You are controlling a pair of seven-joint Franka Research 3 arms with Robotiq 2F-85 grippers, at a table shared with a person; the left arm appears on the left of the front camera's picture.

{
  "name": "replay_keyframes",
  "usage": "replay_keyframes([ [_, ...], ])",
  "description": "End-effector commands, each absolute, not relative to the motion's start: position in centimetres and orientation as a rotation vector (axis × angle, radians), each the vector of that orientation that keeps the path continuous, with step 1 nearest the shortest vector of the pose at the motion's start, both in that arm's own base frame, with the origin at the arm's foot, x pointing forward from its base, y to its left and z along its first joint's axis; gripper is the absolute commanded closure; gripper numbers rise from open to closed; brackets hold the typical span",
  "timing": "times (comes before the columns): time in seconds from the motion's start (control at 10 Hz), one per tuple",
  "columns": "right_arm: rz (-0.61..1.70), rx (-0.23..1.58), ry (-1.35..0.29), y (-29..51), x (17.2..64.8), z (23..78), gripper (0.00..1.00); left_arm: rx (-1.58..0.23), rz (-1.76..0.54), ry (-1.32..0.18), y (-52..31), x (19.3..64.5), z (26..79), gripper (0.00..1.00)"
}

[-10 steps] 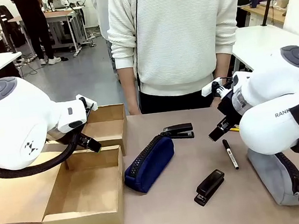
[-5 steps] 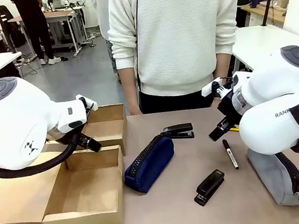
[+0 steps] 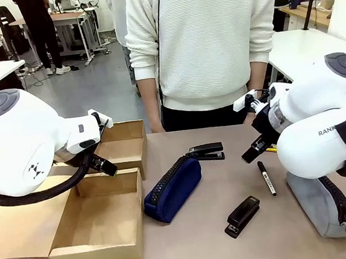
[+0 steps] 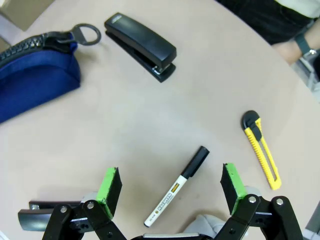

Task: Place items inside the box.
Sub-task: Pick up a Pencil pouch or Stapler and place it inside the Mailer Box closest to the robot.

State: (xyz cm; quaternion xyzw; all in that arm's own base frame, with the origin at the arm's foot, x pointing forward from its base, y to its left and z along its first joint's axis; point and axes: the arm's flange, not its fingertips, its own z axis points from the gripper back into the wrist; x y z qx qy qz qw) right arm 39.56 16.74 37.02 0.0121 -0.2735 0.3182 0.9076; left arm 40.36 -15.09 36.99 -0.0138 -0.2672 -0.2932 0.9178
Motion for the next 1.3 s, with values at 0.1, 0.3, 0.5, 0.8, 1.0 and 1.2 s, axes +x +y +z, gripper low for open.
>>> replay_keyframes([
  [0.1, 0.551, 0.137, -0.504, 15.4, 39.0, 41.8, 0.0, -0.268, -0.61, -0.447, -12.9, 37.4, 42.1, 0.0],
  [0.3, 0.311, 0.226, -0.477, 11.6, 37.2, 48.0, 0.0, -0.33, -0.451, -0.442, -10.1, 34.1, 48.6, 0.0],
  [0.5, 0.179, 0.568, -0.39, 5.0, 34.1, 52.0, 0.0, -0.624, -0.453, -0.406, -4.8, 31.0, 53.4, 0.0],
  [0.8, -0.227, 0.983, -0.454, -8.6, 30.1, 50.1, 0.0, -1.102, -0.062, -0.476, 9.9, 30.3, 51.9, 0.0],
  [1.0, -0.465, 1.168, -0.574, -15.5, 26.1, 46.3, 0.0, -1.295, 0.274, -0.548, 18.0, 29.3, 46.6, 0.0],
  [1.2, -0.713, 1.232, -0.632, -19.6, 22.3, 42.5, 0.0, -1.366, 0.556, -0.558, 16.1, 27.9, 42.7, 0.0],
])
